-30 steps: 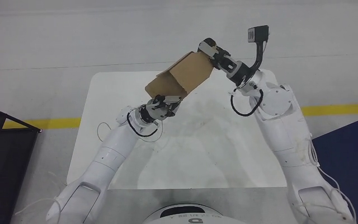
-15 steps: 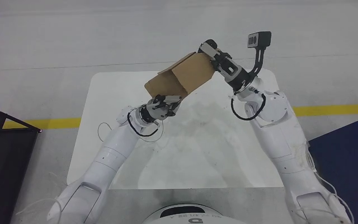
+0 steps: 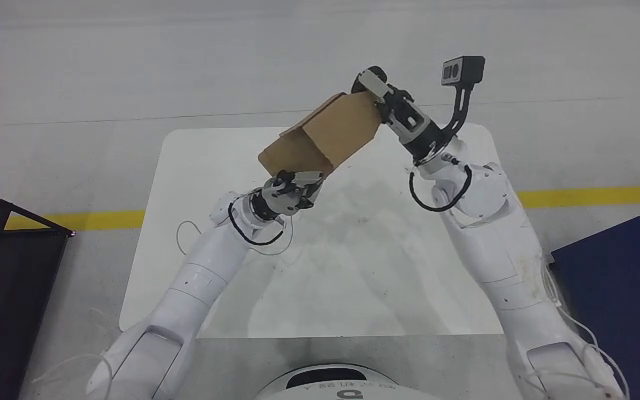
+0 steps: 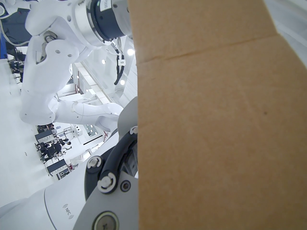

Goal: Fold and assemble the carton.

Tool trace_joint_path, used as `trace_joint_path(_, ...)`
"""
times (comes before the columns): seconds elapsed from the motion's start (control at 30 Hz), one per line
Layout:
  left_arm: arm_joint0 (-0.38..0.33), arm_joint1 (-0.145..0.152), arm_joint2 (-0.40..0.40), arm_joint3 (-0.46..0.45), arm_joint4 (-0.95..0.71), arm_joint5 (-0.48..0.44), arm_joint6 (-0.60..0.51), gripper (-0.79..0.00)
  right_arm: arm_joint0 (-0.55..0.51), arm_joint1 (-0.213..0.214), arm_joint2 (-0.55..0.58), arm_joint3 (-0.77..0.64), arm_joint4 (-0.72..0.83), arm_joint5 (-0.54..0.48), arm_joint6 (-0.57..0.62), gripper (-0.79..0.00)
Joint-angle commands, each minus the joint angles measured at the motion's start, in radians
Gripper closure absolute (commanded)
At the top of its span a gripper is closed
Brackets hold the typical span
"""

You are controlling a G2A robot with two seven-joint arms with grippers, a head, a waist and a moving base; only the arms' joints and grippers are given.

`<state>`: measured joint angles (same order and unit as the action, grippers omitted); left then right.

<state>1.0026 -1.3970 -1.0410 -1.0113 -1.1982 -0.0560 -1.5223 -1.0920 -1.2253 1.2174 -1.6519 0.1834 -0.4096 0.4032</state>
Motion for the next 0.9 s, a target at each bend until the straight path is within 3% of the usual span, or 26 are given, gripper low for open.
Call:
trace_joint_path(0.0, 0.001, -0.001, -0.003, 0.000, -0.002, -0.005, 0.000, 0.000, 0.001, -0.001, 0.004, 0.005, 0.000, 0.001, -0.009, -0.286)
trace_joint_path(0.43, 0.007, -0.002, -0.032, 0.010, -0.007, -0.014, -0.011, 0.000, -0.057, 0.008, 0.074, -0.017, -0.067, 0.004, -0.030, -0.283)
trace_joint_path(0.53, 0.004, -0.003, -0.034, 0.011, -0.005, -0.011, -0.009, 0.000, -0.061, 0.006, 0.068, -0.028, -0.088, 0.001, -0.036, -0.329)
trace_joint_path(0.73, -0.003, -0.006, -0.039, 0.016, -0.003, -0.013, -0.014, 0.000, -0.064, 0.007, 0.094, -0.040, -0.098, -0.012, -0.062, -0.348)
trace_joint_path(0.87, 0.001, -0.006, -0.042, 0.018, 0.001, -0.010, -0.014, 0.000, -0.070, 0.011, 0.099, -0.069, -0.207, -0.012, -0.043, -0.366)
